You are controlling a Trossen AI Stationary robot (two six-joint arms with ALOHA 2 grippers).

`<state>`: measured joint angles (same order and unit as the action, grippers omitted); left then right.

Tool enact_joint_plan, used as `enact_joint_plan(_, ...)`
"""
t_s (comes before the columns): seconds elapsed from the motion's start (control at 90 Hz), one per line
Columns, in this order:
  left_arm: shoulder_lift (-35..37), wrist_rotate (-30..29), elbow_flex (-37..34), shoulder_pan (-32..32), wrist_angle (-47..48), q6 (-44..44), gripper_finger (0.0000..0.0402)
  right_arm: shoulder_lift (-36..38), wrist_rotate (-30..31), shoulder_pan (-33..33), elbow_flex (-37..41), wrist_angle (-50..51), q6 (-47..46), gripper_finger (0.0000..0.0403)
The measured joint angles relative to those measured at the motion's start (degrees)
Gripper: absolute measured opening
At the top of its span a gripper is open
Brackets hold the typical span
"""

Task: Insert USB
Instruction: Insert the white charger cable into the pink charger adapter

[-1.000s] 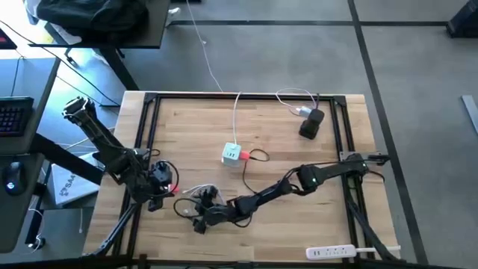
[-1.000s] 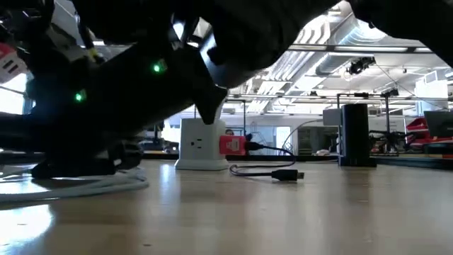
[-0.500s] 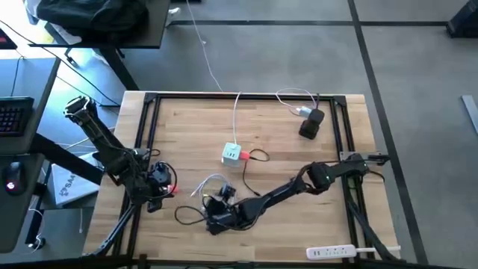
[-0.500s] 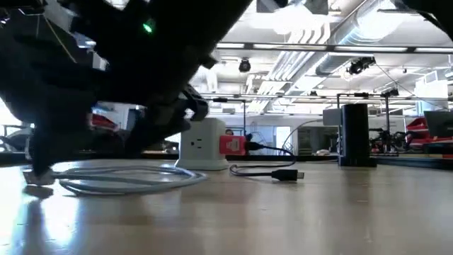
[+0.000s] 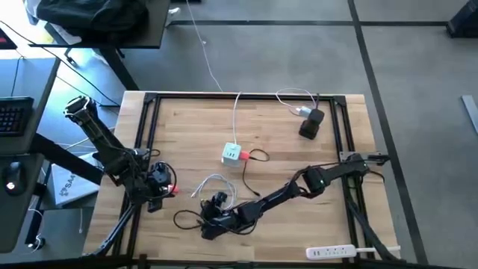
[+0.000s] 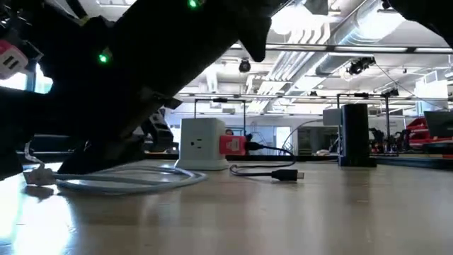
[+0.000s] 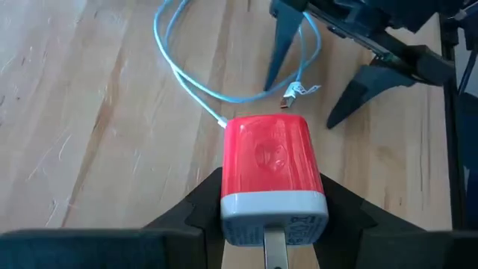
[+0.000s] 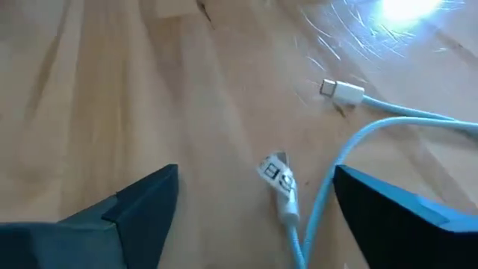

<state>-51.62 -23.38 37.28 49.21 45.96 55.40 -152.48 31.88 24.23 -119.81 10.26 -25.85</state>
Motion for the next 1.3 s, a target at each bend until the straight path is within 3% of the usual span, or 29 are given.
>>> enact_joint_plan(0.189,-0.13,-0.3,0.0,0.01,-0.1,0.0,0.012,0.14,-0.93,0.18,0.0,0.14,1.29,0.021)
enact_joint_plan(0.344,-0.35,-0.28,0.0,0.0,-0.68,-0.01,0.012,0.93,-2.53,0.48,0.09,1.18,3.12,0.0171)
enact_joint_plan(0.756,-0.62,-0.26,0.0,0.09,-0.82,-0.05,0.012,1.05,-5.92,0.52,-6.82,15.51,5.41,0.0162)
enact_joint_plan(1.033,-0.61,-0.74,0.0,0.09,-0.93,-0.07,0.012,1.07,-5.38,0.53,-5.62,13.87,4.25,0.0156)
enact_joint_plan(1.3,-0.63,-1.22,0.0,0.09,-1.04,-0.09,0.012,1.16,-5.14,0.59,-4.2,10.76,3.89,0.0089)
